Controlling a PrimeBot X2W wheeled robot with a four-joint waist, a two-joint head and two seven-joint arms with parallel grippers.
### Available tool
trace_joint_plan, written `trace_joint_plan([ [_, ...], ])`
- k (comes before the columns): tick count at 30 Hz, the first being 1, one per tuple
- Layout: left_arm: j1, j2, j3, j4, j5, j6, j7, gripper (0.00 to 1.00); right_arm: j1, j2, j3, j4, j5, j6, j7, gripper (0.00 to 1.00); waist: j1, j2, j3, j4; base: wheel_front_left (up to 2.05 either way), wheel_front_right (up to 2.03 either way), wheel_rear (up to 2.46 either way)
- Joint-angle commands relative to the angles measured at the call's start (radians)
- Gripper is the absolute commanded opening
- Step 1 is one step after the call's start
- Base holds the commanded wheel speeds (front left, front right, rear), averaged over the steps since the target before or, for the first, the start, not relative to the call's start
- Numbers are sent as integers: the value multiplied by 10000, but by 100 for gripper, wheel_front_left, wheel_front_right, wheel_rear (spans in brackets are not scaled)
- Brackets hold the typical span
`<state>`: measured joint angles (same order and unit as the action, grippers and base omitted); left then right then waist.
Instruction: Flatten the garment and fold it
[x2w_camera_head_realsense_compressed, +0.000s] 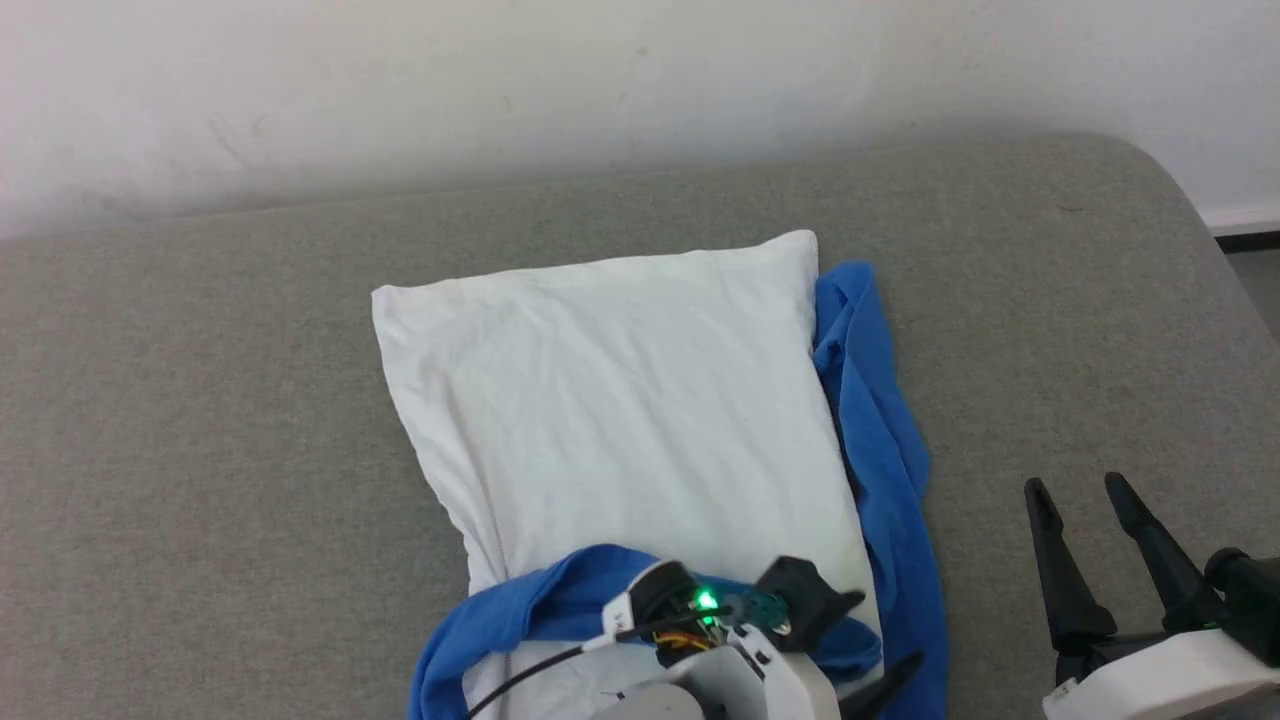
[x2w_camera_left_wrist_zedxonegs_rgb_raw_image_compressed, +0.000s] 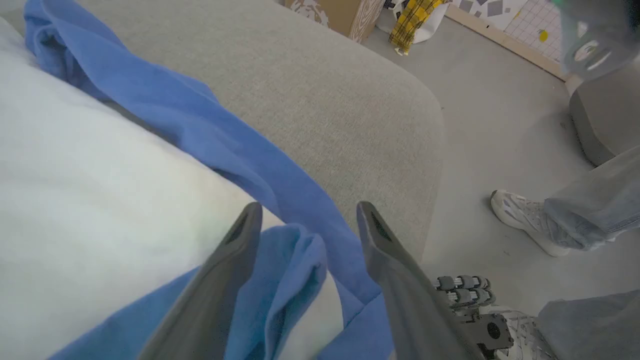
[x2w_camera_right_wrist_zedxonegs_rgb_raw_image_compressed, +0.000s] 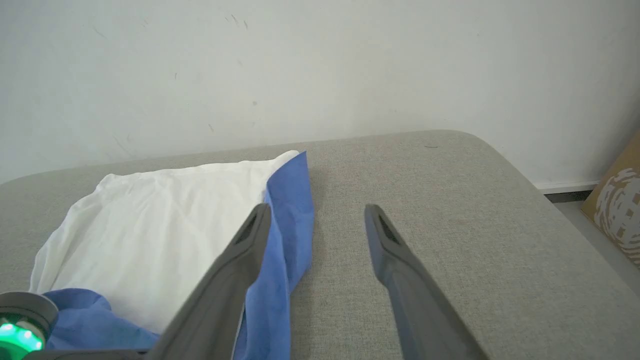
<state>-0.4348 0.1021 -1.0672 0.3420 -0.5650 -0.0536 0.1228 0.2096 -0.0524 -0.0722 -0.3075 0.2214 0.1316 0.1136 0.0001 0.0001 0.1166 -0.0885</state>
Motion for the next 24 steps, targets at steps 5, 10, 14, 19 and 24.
trace_joint_plan([
  [5, 289, 352, 776, -1117, -83, 213, -1414, 100, 47, 22, -1, 85, 28, -9, -43, 100, -1, -1, -574, 540, 0, 0, 0],
  [10, 703, 940, 2054, -1956, -171, 1165, -2792, 100, 173, 22, -50, 84, 35, -9, -32, 100, -1, -1, -876, 909, 0, 0, 0],
  [14, 1119, 1449, 3205, -2151, -268, 2009, -3494, 100, 243, 22, -78, 67, 28, -9, -28, 100, -1, -1, -998, 1135, 0, 0, 0],
  [19, 1737, 2125, 4573, -2132, -357, 2733, -3779, 100, 229, 22, -53, 101, -35, -9, 49, 100, -1, -1, -1017, 1291, 0, 0, 0],
  [24, 2561, 2715, 6120, -2272, -394, 3246, -3838, 100, 79, 22, -171, 507, 49, -9, 182, 100, -1, -1, -975, 1436, 0, 0, 0],
])
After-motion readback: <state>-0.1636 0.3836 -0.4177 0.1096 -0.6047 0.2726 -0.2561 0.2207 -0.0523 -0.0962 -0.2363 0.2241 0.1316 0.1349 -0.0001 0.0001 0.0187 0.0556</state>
